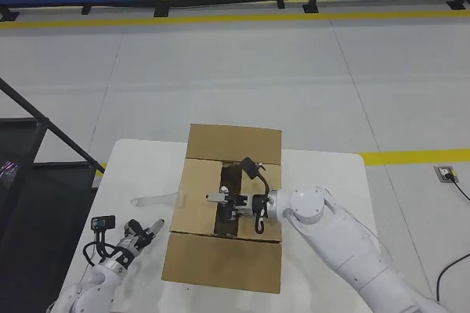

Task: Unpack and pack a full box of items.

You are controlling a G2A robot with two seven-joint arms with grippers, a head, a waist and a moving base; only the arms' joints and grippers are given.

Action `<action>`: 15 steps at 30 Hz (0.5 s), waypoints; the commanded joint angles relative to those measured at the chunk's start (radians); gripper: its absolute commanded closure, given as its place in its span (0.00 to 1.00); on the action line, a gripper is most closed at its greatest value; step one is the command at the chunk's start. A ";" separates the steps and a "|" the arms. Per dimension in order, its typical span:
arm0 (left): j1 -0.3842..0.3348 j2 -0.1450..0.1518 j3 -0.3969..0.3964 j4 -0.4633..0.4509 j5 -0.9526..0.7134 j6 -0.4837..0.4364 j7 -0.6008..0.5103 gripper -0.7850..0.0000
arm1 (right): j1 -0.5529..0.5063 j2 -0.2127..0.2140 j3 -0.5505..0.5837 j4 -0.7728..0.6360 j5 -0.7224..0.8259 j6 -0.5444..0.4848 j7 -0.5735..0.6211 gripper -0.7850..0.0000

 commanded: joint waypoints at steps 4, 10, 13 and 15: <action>-0.021 -0.005 0.029 0.019 0.022 -0.008 0.010 0.00 | -0.007 -0.008 0.004 0.013 0.002 -0.016 -0.026 0.00; -0.037 -0.009 0.053 0.029 0.040 -0.032 0.014 0.00 | -0.005 -0.020 0.007 0.044 0.020 -0.035 -0.022 0.00; -0.041 -0.011 0.060 0.032 0.034 -0.046 0.013 0.00 | 0.000 -0.027 0.005 0.062 0.030 -0.045 -0.011 0.00; -0.042 -0.012 0.062 0.031 0.032 -0.053 0.012 0.00 | 0.005 -0.032 0.001 0.074 0.031 -0.045 -0.005 0.00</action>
